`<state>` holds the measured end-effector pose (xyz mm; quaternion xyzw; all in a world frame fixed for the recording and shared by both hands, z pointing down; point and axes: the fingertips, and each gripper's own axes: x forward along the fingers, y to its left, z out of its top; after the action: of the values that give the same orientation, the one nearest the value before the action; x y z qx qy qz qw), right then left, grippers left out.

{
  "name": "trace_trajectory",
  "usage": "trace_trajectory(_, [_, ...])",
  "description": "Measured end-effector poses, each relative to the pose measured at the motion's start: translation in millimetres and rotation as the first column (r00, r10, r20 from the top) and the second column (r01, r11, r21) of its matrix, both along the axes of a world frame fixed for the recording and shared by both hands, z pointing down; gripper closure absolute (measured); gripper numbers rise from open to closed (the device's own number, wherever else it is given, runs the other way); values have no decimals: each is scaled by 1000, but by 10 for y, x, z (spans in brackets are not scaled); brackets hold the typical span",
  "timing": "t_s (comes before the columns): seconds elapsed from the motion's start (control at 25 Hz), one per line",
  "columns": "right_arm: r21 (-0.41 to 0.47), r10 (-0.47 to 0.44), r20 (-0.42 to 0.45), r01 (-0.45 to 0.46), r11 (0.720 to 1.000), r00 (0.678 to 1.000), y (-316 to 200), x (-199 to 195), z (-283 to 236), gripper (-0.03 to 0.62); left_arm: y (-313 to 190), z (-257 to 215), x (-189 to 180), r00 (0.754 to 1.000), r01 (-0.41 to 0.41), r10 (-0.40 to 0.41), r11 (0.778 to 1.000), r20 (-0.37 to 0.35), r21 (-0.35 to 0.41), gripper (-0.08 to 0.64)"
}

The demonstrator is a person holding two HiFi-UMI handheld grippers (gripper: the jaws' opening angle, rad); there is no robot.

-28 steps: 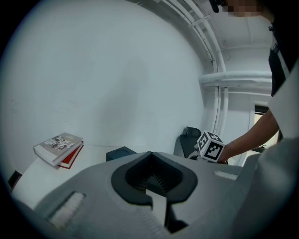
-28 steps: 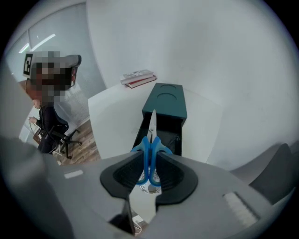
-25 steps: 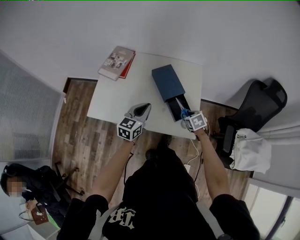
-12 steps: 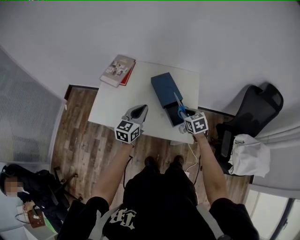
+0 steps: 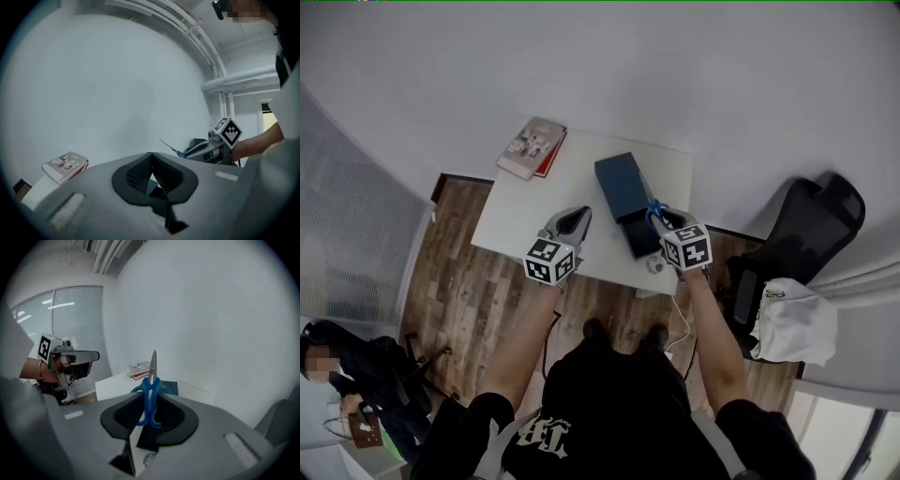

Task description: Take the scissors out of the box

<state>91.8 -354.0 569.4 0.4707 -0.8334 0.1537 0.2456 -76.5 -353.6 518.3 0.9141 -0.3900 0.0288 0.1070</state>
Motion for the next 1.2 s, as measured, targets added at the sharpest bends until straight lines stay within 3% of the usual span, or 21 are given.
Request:
trace_trajectory(0.56, [51,-89,41,87,995,995,-59,416,-290,502,-35,-251,530,997,68,-69,997,19,27,563])
trace_trajectory(1.2, [71,-94,57,89,993,994,-167,981,-423,502,-179,-330,1173,999,39,-40,999,21,24,563])
